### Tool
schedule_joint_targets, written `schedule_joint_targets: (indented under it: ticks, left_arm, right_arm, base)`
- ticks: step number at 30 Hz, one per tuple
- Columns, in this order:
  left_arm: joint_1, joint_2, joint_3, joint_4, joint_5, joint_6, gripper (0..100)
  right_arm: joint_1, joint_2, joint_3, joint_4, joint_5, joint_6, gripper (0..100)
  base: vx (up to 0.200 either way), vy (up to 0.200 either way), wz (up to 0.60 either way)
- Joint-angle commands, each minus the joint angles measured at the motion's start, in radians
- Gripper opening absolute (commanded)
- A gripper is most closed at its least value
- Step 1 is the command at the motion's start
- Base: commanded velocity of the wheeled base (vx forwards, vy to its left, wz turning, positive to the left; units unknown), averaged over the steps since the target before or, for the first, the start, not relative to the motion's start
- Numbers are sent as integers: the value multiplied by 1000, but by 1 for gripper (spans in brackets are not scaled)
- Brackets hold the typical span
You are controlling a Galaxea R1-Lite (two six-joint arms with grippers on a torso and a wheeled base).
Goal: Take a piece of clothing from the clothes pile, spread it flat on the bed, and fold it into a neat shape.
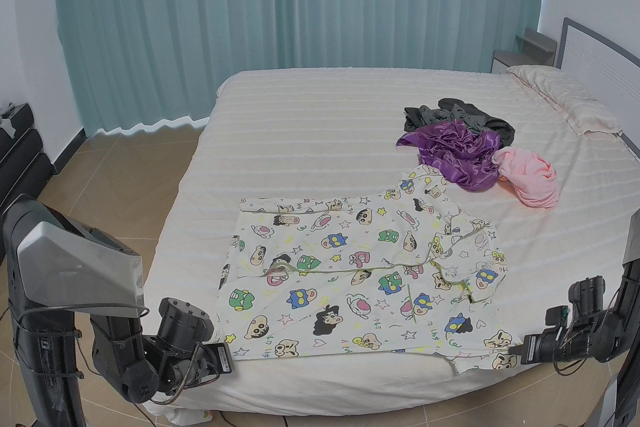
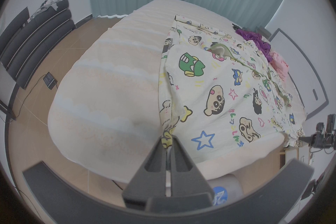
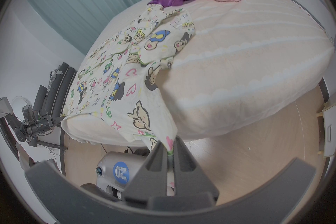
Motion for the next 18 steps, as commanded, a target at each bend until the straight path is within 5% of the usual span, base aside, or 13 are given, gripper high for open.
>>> schedule_joint_targets:
  ticks: [1,15,16,17,18]
  left_arm:
    - [-26,-5,33,13,3,4,0]
    - [-57,-6,40,110,6,19,0]
    - [-57,-6,40,110,6,19,0]
    - [-57,-6,39,110,4,19,0]
    - [-57,-6,40,110,6,19,100]
  right_arm:
    - [0,-6,17,27,-2,-25,0]
    - [14,4,17,84,-5,-53,0]
    - [15,6,17,84,-7,-56,100]
    - [15,6,17,84,-7,-56,100]
    - [14,0,17,87,-5,-58,100]
  base:
    - [0,0,0]
    - [0,0,0]
    - [0,0,0]
    - [0,0,0]
    - [0,0,0]
